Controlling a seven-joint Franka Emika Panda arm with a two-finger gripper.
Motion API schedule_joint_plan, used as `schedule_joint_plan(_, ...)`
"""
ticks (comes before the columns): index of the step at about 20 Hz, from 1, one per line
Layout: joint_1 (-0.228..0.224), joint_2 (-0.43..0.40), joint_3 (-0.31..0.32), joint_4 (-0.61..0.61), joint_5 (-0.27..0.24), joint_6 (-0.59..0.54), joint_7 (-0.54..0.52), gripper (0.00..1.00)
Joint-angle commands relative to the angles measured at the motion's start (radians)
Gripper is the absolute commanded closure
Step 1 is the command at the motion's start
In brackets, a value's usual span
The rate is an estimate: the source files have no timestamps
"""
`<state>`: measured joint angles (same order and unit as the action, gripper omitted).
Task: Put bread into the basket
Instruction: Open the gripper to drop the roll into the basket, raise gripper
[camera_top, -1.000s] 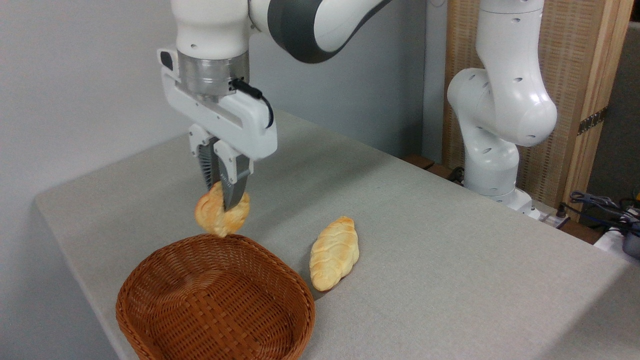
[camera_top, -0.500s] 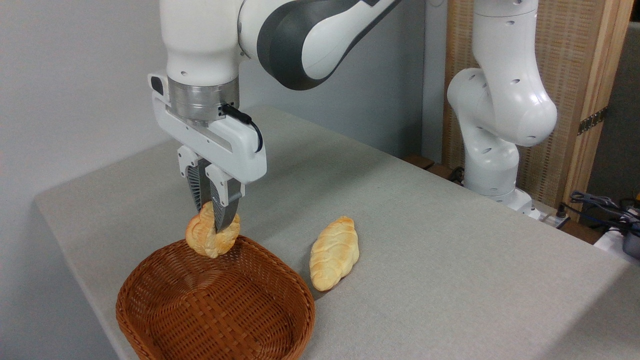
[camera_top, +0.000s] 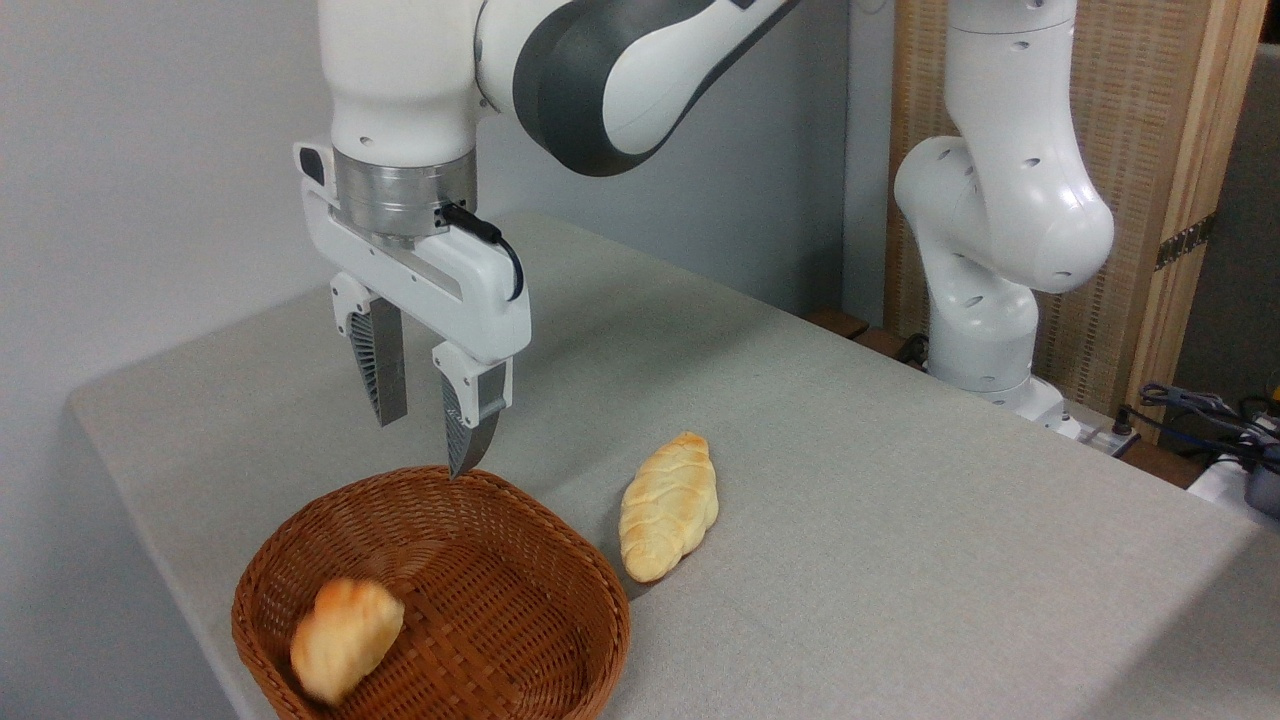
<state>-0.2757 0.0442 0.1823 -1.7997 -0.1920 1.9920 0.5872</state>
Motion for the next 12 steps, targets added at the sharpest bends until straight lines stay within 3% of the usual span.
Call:
schedule_joint_plan(1,-0.005,-0.038,0.009,0.003,0.003,-0.022,0.016,0.0)
schedule_joint_plan(5,-0.005,-0.055,0.008,0.003,0.124,-0.143,0.034,0.0)
schedule_joint_plan(8,-0.005,-0.06,0.012,0.003,0.131,-0.214,0.153,0.0)
schedule_joint_plan(12,-0.005,-0.066,0.022,0.005,0.131,-0.236,0.158,0.0)
